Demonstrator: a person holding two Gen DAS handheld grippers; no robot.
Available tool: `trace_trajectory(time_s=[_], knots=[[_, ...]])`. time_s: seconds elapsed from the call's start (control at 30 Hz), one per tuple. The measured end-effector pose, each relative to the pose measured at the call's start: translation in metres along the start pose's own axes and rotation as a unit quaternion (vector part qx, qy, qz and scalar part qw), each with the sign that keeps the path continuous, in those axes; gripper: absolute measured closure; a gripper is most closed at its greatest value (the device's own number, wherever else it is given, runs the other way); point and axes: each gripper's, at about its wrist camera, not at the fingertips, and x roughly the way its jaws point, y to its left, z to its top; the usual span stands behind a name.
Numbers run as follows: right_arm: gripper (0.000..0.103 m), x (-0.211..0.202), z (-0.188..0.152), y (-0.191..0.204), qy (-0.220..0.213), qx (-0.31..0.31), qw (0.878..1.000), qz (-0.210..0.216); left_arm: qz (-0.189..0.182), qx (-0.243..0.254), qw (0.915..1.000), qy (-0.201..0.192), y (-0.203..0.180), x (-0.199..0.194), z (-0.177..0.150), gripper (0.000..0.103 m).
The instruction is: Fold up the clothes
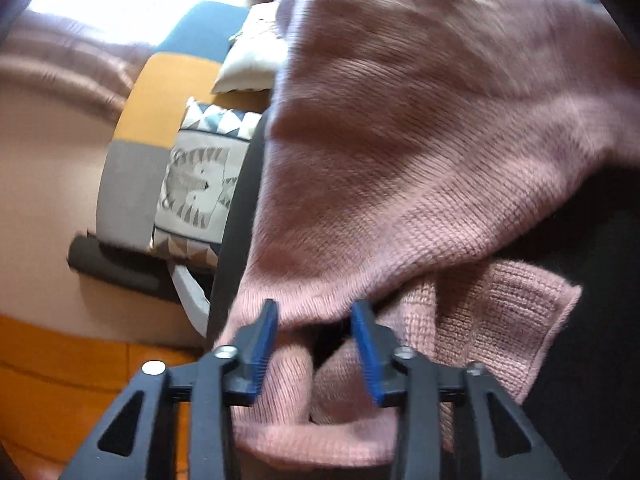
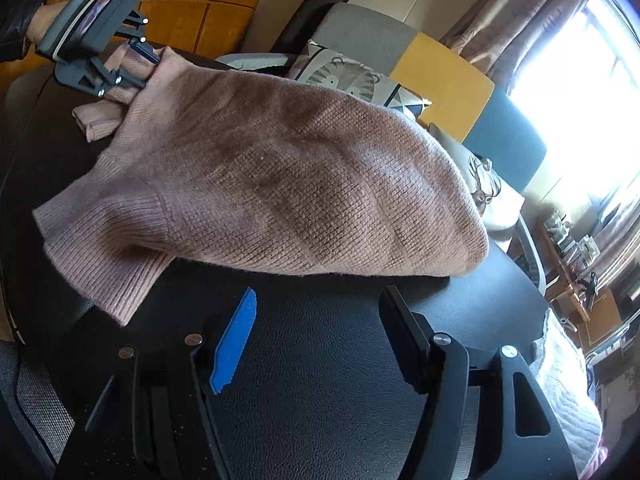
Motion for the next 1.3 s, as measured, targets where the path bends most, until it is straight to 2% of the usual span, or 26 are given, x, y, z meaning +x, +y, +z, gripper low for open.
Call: trace_trajectory(time_s=[0.07, 0.13, 0.3, 0.53, 0.6, 0.63, 0.67, 0.7, 0.73, 0.77, 0.83, 0.9, 0.93, 1.0, 1.07, 1.17, 1.2, 1.3], knots=[[0.036, -0.001, -0.001, -0.001, 0.001, 0.003, 1.0, -0.001, 0.002, 0.022, 0.9997, 0.003, -0.006, 0.004, 0.002, 0.045], [0.036, -0.001, -0.003, -0.003, 0.001, 0.005, 1.0, -0.001, 0.002, 0.041, 0.9991, 0.006, -0.01, 0.005, 0.0, 0.042], [0.036, -0.001, -0.005, -0.006, 0.002, 0.019, 1.0, 0.0, 0.01, 0.084, 0.9964, 0.004, -0.021, -0.002, -0.005, 0.041], [0.035, 0.003, -0.003, -0.004, 0.0, 0.03, 1.0, 0.009, 0.068, 0.126, 0.9895, 0.022, -0.032, 0.019, 0.003, 0.041], [0.035, 0.003, -0.003, -0.003, -0.001, 0.032, 0.999, 0.01, 0.071, 0.121, 0.99, 0.016, -0.031, 0.021, 0.01, 0.044], [0.035, 0.004, -0.003, -0.003, 0.0, 0.033, 0.999, 0.01, 0.073, 0.119, 0.9902, 0.014, -0.03, 0.022, 0.013, 0.048], [0.035, 0.004, -0.004, -0.004, 0.001, 0.036, 0.999, 0.01, 0.074, 0.116, 0.9904, 0.011, -0.029, 0.024, 0.016, 0.058], [0.035, 0.004, -0.005, -0.005, 0.002, 0.039, 0.999, 0.01, 0.06, 0.102, 0.9929, 0.017, -0.026, 0.027, 0.017, 0.067], [0.035, 0.005, -0.006, -0.006, 0.003, 0.044, 0.999, 0.011, 0.046, 0.087, 0.9949, 0.023, -0.023, 0.031, 0.019, 0.085], [0.035, 0.005, -0.008, -0.007, 0.004, 0.048, 0.999, 0.012, 0.032, 0.073, 0.9964, 0.028, -0.019, 0.034, 0.021, 0.094], [0.036, 0.005, -0.01, -0.01, 0.007, 0.057, 0.998, 0.013, 0.014, 0.02, 0.9995, 0.021, -0.01, 0.028, 0.021, 0.097], [0.036, 0.004, -0.011, -0.012, 0.007, 0.066, 0.998, 0.011, 0.001, -0.054, 0.9985, 0.008, 0.007, 0.017, 0.021, 0.098], [0.036, 0.003, -0.011, -0.014, 0.005, 0.069, 0.998, 0.009, -0.005, -0.096, 0.9953, -0.007, 0.021, 0.006, 0.022, 0.098], [0.036, 0.0, -0.011, -0.017, -0.001, 0.076, 0.997, 0.003, -0.019, -0.176, 0.9832, -0.042, 0.049, -0.02, 0.022, 0.098], [0.036, -0.002, -0.01, -0.019, -0.007, 0.082, 0.997, -0.001, -0.035, -0.251, 0.9639, -0.082, 0.078, -0.048, 0.022, 0.099], [0.036, -0.007, -0.009, -0.022, -0.019, 0.093, 0.996, -0.007, -0.046, -0.315, 0.9369, -0.145, 0.113, -0.097, 0.024, 0.099], [0.036, -0.008, -0.008, -0.023, -0.022, 0.096, 0.995, -0.008, -0.046, -0.324, 0.9322, -0.156, 0.121, -0.105, 0.027, 0.099], [0.036, -0.013, -0.01, -0.018, -0.032, 0.09, 0.995, -0.019, -0.056, -0.36, 0.9097, -0.2, 0.142, -0.145, 0.033, 0.099]])
